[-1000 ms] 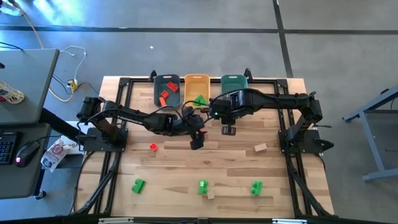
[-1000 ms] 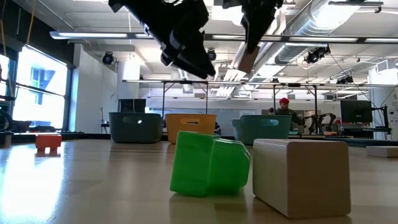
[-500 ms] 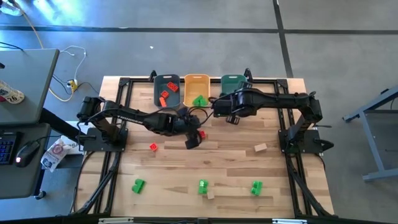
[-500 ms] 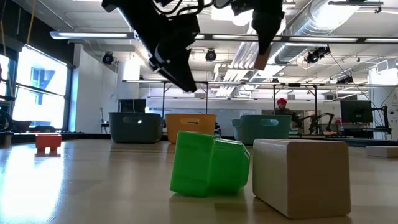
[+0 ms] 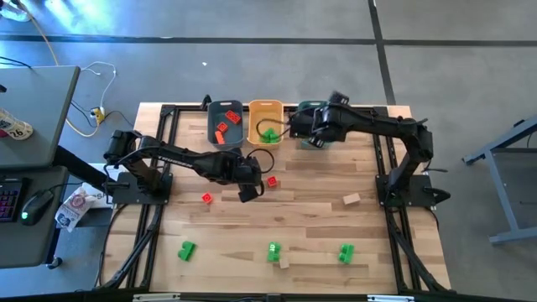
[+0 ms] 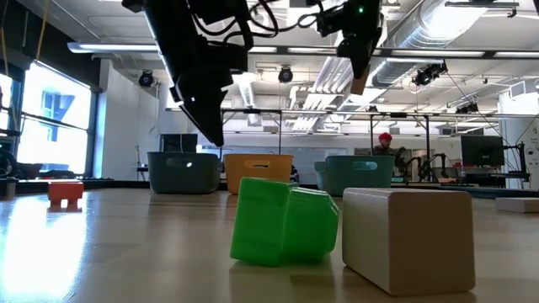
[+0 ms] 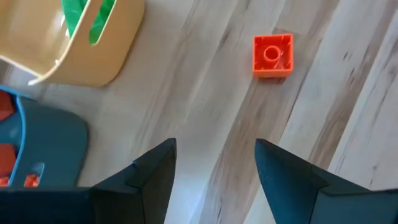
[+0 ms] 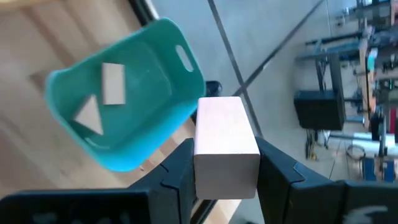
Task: Sort & place blocks by color
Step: Put the brown block into the green bin
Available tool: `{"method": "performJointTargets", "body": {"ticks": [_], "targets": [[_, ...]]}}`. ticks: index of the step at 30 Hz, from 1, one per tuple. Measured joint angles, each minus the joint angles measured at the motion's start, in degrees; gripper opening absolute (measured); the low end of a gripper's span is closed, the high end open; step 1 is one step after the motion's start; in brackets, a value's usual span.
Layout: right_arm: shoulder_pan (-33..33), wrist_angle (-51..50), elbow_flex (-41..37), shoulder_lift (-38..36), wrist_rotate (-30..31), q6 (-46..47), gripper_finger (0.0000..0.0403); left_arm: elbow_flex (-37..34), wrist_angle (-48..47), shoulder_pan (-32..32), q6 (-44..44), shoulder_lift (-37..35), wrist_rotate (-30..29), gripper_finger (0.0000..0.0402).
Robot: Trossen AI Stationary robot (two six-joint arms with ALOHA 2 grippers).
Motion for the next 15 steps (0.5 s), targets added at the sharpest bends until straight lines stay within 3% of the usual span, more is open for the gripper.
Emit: {"method": "performJointTargets", "body": {"ticks": [7,15], "targets": [[-8.18,4.76,0.0,-0.04,-6.85,-4.23,0.0105,0.0,-0.61,-0.13,-0.36,0.0,0.02,0.0202],[-18.54,16.04,0.0,0.03,-24.3,-15.04,0.0105,0.0,-0.61,-0.62,-0.19,0.0,0.02,0.0202]]}}
